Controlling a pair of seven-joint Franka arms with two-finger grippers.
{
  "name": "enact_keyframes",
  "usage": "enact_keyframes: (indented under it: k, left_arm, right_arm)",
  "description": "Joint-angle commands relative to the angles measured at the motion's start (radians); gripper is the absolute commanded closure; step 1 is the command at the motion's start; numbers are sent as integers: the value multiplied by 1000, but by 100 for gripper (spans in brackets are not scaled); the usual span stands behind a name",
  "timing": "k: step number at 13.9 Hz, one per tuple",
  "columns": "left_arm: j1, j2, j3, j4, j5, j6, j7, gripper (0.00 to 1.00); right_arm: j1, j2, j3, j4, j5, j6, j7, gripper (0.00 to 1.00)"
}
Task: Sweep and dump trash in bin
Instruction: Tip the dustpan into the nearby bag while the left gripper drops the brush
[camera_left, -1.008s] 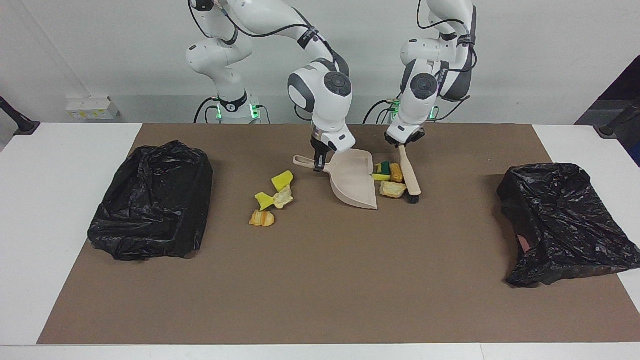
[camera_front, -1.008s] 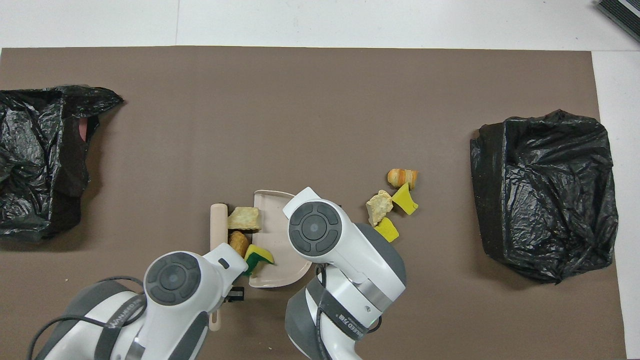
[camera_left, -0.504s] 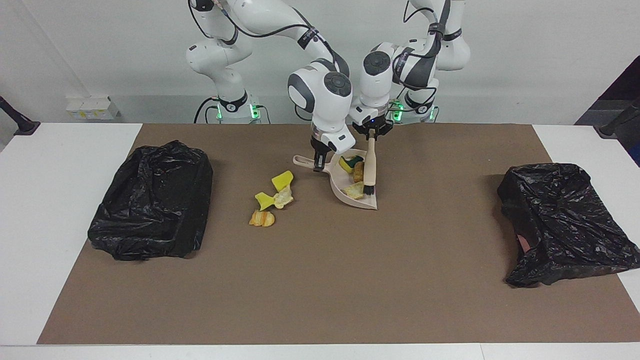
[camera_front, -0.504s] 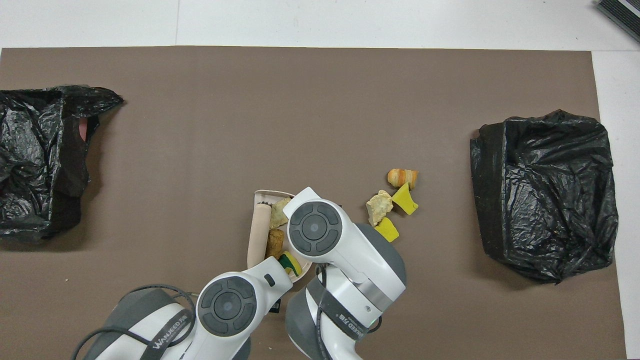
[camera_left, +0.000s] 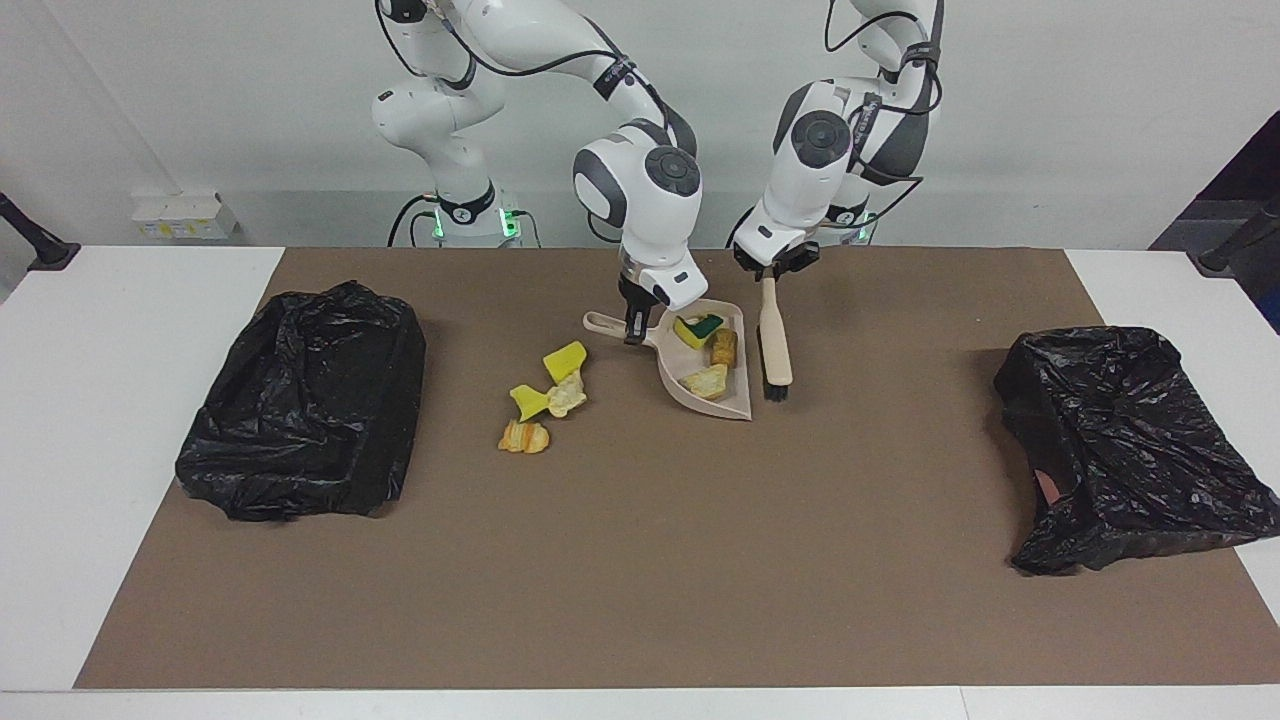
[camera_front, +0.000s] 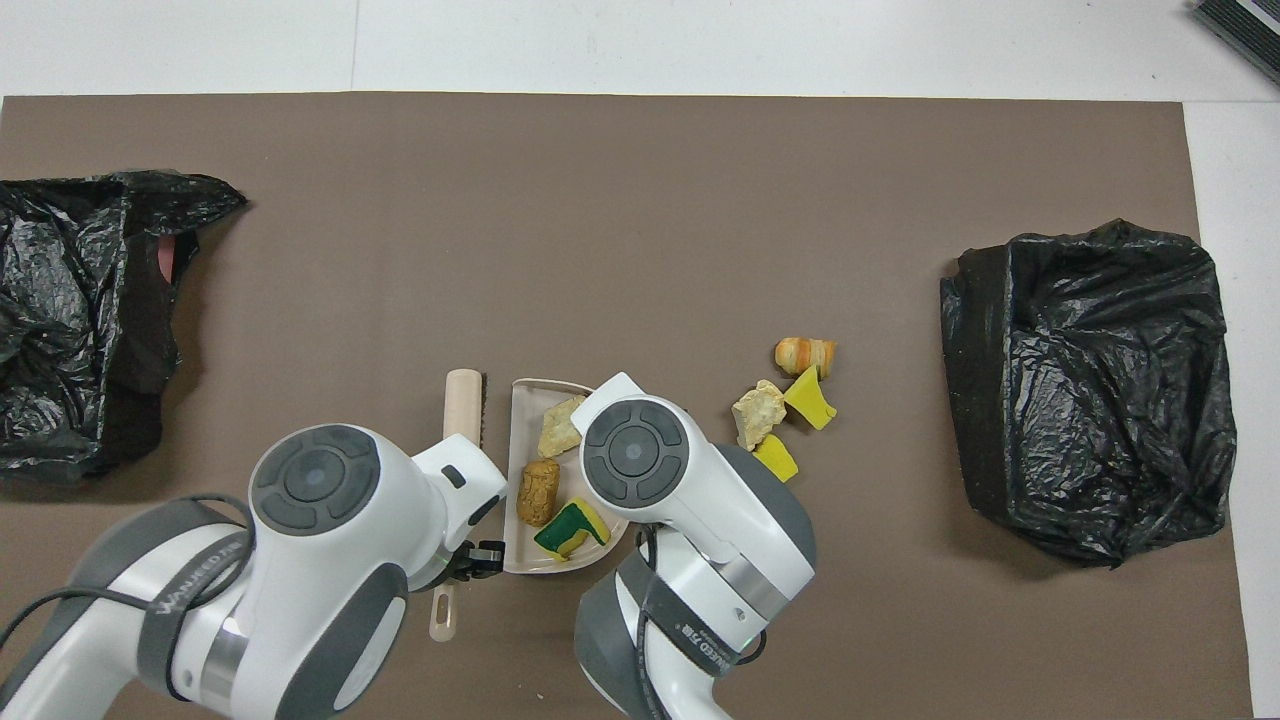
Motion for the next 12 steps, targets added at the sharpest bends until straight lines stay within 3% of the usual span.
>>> enact_keyframes:
  k: [1,4,9,12]
  left_arm:
    - [-10,2,9,31,-18,-47,7,100]
    - [-11,-4,8,28,-18,-50,-8,100]
    - [-21,-36,-2,-10,-18,-33,-14,100]
    - [-79,-126,-15,-110,-23,-13,-29,100]
  right_arm:
    - [-16,-10,9,-28,-14,25,23,100]
    - [-40,-17,7,-17,0,16,17,100]
    - [-192,-164,7,-17,24,-88,-81,100]
    - [-336,-284,0,-9,47,-192,-202,100]
